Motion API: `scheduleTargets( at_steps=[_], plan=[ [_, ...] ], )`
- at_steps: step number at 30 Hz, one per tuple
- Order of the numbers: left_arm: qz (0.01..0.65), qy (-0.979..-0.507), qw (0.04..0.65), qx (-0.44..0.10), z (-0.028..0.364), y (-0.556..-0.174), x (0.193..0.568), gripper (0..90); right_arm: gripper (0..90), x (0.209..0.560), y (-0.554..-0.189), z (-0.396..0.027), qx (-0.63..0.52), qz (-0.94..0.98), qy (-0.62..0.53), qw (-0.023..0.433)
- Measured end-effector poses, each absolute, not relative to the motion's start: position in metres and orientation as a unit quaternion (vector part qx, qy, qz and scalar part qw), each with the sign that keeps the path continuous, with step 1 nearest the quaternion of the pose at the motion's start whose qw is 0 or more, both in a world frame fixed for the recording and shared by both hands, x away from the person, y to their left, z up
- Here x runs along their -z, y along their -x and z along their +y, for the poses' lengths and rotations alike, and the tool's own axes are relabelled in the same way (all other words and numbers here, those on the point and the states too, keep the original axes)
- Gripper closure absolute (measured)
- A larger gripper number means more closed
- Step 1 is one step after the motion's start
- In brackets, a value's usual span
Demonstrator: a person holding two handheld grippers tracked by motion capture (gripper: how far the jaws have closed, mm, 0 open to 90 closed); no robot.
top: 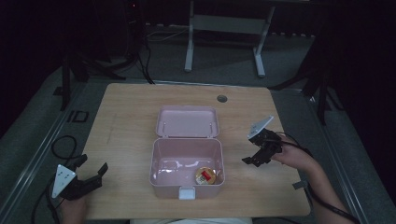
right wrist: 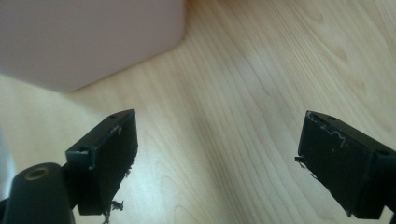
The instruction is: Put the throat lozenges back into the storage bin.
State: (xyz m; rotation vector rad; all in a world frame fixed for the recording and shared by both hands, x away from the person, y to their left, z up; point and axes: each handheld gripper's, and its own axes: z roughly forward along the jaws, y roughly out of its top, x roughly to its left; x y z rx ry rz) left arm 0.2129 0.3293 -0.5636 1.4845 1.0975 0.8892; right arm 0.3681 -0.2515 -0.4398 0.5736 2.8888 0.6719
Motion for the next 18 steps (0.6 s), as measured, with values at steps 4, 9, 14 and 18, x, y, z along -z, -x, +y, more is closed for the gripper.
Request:
scheduleTargets(
  at_steps=[4,9,14,18],
  plan=[
    [0.457,-0.619,0.519,-0.370,0.329,-0.213,0.564,14.9,11.6,0.462,-0.370,-0.268,-0.256,0.938,-0.221,0.076],
    [0.457,-0.619,0.520,-0.371,0.329,-0.213,0.564,14.9,11.5,0.486,-0.372,-0.289,-0.304,0.903,-0.276,0.124],
    [0.457,-0.619,0.520,-0.370,0.329,-0.213,0.564,14.9,11.1,0.512,-0.370,-0.310,-0.332,0.871,-0.329,0.149],
    [0.457,-0.619,0.520,-0.370,0.329,-0.213,0.564,14.9,11.0,0.529,-0.366,-0.324,-0.346,0.843,-0.371,0.178]
  ],
)
